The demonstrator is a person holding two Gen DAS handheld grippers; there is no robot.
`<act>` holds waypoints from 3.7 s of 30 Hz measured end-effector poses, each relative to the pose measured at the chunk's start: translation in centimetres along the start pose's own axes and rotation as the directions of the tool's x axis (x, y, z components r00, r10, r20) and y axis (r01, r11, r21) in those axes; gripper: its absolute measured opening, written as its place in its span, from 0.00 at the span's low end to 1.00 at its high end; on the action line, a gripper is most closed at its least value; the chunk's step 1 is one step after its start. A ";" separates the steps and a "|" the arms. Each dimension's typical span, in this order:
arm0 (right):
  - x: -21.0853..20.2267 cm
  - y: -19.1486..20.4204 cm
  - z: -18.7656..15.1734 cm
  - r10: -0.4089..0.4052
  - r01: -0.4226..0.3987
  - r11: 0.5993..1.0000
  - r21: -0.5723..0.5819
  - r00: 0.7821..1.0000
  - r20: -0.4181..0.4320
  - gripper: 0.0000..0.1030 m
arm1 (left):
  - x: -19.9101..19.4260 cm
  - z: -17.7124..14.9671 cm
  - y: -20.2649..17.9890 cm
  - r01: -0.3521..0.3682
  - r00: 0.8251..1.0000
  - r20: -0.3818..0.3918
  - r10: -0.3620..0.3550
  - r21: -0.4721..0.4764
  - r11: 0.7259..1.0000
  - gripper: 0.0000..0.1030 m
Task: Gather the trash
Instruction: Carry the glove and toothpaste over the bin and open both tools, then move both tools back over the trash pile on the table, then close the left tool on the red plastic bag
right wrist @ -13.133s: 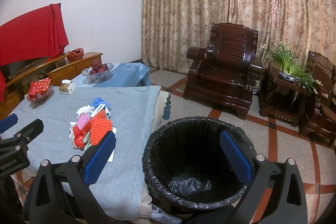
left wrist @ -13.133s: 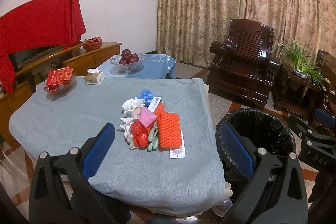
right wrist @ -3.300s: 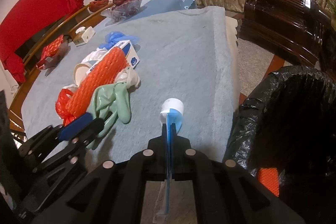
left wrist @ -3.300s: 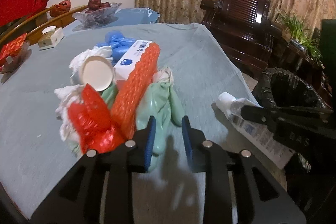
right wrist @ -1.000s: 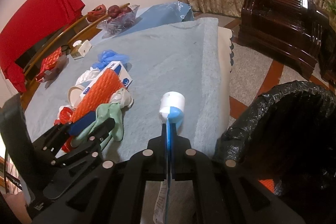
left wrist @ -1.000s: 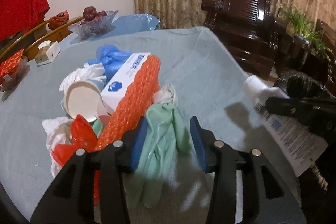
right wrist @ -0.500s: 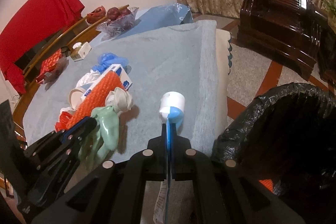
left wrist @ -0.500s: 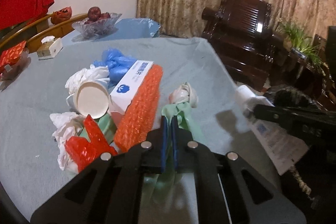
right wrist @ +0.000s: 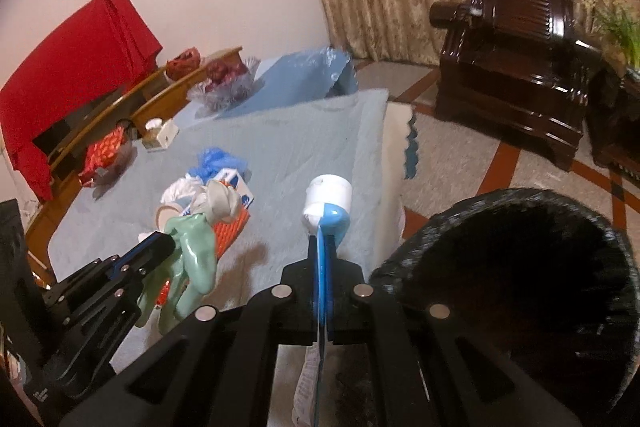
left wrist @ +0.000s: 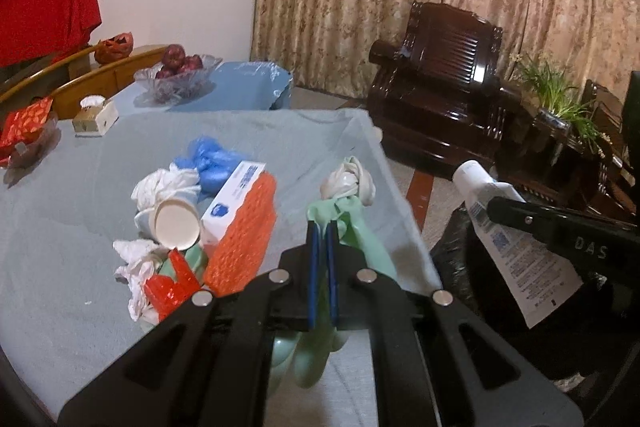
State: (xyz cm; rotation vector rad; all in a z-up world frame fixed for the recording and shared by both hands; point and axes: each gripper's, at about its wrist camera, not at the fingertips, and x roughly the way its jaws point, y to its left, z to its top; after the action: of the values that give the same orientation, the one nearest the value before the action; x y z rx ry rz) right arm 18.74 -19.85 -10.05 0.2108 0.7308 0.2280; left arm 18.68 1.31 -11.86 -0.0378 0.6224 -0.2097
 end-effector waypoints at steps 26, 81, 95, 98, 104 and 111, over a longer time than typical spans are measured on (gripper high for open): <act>-8.5 -14.5 -5.8 -0.267 0.263 0.949 0.176 0.964 0.001 0.03 | 3.3 -0.6 -17.0 0.295 0.955 -0.085 -0.286 0.139 0.945 0.04; 4.4 7.2 -3.4 -0.006 0.016 0.992 -0.125 0.997 0.083 0.80 | -4.3 -4.7 11.5 -0.230 0.973 0.013 0.232 -0.079 0.970 0.82; 7.1 6.0 -4.1 -0.031 0.036 0.989 -0.140 0.999 0.039 0.74 | 1.2 -6.4 9.3 -0.174 0.984 -0.049 0.172 -0.038 0.984 0.58; 7.3 5.9 -3.9 -0.024 0.029 0.990 -0.139 0.999 0.037 0.73 | 2.4 -6.7 9.1 -0.181 0.981 -0.076 0.178 -0.037 0.983 0.50; 7.6 6.2 -3.9 -0.023 0.027 0.988 -0.150 0.999 0.032 0.72 | 3.3 -6.9 8.7 -0.212 0.974 -0.086 0.209 -0.026 0.977 0.31; 7.5 6.9 -3.9 -0.006 0.012 0.987 -0.159 0.999 0.038 0.72 | 0.7 -5.9 8.8 -0.197 0.980 -0.036 0.195 -0.048 0.979 0.26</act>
State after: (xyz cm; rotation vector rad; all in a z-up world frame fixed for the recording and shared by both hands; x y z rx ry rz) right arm 20.57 -10.80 -15.78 0.0593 0.6731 0.2722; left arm 17.37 9.97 -17.91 -0.0221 0.6584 -0.0033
